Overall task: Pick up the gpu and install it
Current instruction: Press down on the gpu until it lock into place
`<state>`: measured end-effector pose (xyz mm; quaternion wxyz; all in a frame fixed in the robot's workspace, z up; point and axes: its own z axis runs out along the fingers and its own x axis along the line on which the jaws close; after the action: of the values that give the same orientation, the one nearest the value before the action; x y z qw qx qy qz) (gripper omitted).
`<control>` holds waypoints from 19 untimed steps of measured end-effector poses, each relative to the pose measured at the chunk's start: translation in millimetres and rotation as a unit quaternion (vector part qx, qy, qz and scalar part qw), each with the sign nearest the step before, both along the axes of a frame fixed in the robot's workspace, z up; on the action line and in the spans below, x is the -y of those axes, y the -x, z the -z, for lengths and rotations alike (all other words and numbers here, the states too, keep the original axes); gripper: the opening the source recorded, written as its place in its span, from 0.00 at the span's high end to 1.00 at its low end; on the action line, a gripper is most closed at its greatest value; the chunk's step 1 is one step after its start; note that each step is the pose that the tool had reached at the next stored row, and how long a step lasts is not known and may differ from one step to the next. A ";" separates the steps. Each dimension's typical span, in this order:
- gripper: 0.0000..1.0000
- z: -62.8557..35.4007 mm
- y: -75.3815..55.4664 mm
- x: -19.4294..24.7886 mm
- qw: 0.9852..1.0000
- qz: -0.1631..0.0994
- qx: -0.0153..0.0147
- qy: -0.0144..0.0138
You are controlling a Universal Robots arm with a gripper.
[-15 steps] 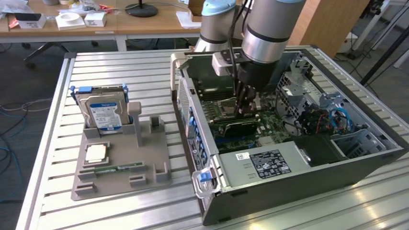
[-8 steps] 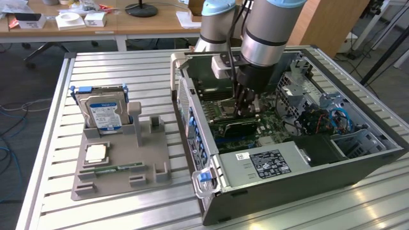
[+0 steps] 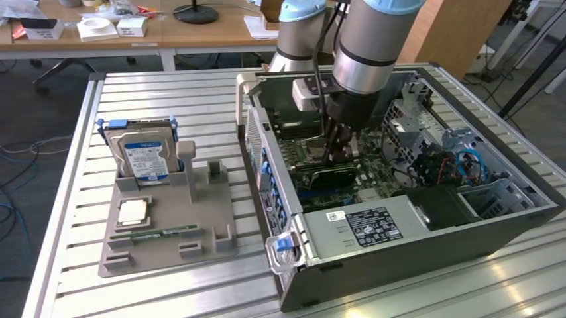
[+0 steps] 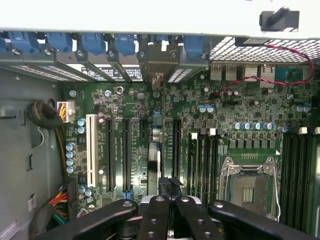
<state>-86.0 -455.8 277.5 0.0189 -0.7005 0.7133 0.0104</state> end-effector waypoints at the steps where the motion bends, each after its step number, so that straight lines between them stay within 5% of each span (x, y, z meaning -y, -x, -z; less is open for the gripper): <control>1: 0.90 1.0 0.0 0.0 1.000 0.000 0.000 0.000; 19: 0.90 8.1 0.7 0.7 1.000 0.000 0.000 0.000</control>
<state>-86.8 -456.5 269.3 0.0188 -0.7006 0.7133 0.0104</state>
